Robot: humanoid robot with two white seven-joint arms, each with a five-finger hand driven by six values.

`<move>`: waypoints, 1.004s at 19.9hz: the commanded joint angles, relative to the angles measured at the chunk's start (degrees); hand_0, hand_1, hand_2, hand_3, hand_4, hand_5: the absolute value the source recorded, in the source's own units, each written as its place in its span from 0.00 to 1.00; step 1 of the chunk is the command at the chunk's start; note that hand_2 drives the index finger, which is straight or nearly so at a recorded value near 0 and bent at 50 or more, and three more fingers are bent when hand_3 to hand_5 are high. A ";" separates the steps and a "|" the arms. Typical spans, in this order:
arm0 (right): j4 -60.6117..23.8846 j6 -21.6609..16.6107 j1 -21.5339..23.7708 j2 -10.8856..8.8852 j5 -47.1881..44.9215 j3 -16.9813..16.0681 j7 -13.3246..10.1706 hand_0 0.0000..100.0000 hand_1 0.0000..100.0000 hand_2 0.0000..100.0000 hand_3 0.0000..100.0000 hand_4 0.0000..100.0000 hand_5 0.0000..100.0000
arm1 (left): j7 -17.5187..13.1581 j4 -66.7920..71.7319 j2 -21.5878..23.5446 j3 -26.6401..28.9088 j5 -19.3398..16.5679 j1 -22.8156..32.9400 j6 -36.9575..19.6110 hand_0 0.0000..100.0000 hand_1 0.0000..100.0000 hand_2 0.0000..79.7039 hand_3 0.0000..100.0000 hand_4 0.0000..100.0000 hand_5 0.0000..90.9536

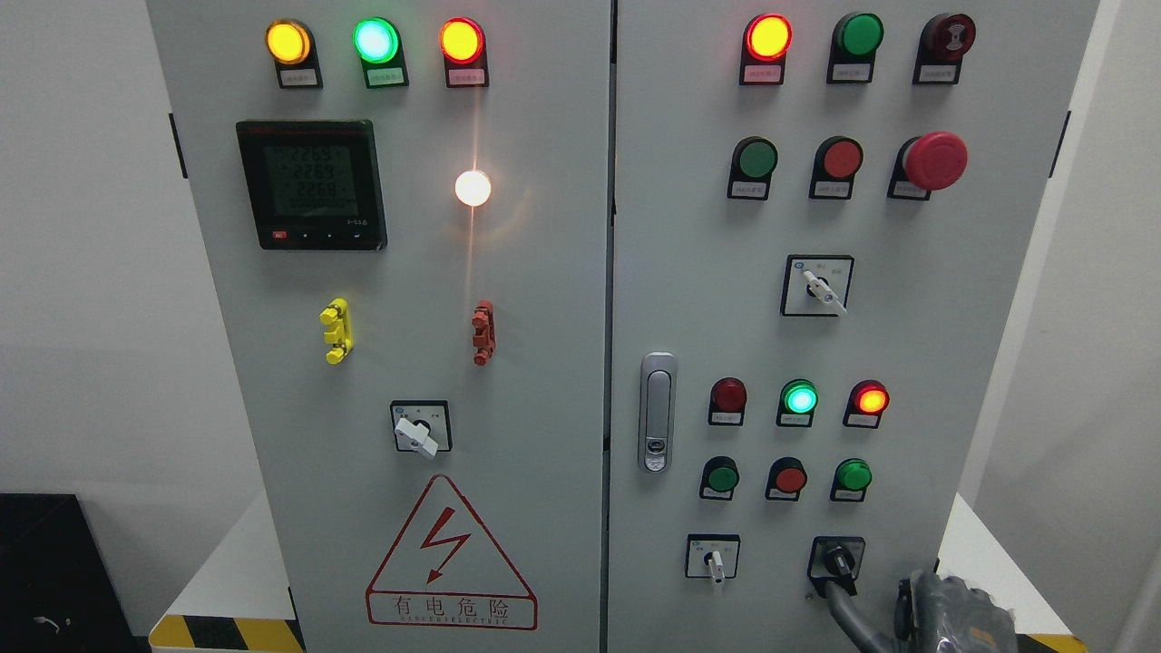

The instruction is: Flip black knob to close circuit

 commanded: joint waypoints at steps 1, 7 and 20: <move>0.11 -0.23 0.47 0.23 0.07 3.19 0.41 0.00 0.00 0.92 1.00 0.98 1.00 | -0.04 0.00 -0.07 0.00 -0.01 0.35 0.01 0.12 0.56 0.00 0.00 0.00 0.00; -0.33 -0.40 1.61 0.23 0.16 3.19 -1.52 0.00 0.00 0.92 1.00 0.98 1.00 | -0.04 0.00 0.01 0.00 -0.01 0.35 0.01 0.12 0.56 0.00 0.00 0.00 0.00; -6.83 -2.25 7.40 0.59 -6.85 5.30 -7.49 0.00 0.00 0.90 1.00 0.97 1.00 | -0.04 0.00 -0.07 0.00 0.08 0.35 0.01 0.12 0.56 0.00 0.00 0.00 0.00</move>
